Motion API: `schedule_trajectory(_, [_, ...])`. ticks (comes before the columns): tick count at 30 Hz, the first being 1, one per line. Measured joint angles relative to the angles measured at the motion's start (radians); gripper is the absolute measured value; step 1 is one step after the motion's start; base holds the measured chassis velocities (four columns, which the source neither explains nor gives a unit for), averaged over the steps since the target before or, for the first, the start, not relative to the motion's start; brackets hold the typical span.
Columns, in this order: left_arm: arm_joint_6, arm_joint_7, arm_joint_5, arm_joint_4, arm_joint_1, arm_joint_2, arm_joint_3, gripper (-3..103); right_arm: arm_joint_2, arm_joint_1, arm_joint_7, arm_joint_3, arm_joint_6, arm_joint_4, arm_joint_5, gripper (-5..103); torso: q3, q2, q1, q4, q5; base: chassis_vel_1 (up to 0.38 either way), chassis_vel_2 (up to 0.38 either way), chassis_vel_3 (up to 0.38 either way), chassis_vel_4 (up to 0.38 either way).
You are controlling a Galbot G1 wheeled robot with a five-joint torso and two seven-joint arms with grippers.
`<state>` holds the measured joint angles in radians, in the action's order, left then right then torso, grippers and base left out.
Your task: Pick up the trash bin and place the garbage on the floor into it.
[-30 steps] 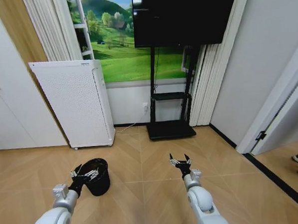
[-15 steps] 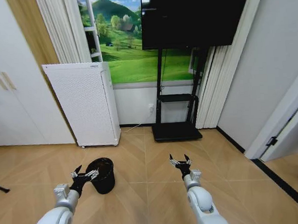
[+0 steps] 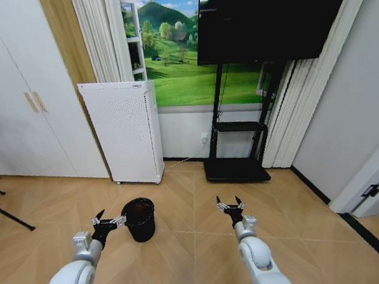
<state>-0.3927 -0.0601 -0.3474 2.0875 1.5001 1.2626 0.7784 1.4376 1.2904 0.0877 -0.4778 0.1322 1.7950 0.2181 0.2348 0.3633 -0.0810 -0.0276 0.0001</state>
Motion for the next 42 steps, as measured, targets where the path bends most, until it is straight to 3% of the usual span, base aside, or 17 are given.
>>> schedule_trajectory(42, [0.003,0.022,0.015,0.007,0.005,0.037,-0.010,100,-0.016,0.015,-0.024,-0.020,-0.029,-0.021,0.013,100,0.104,0.167,-0.063,0.0000,-0.0001,0.000,0.000,0.000,0.000])
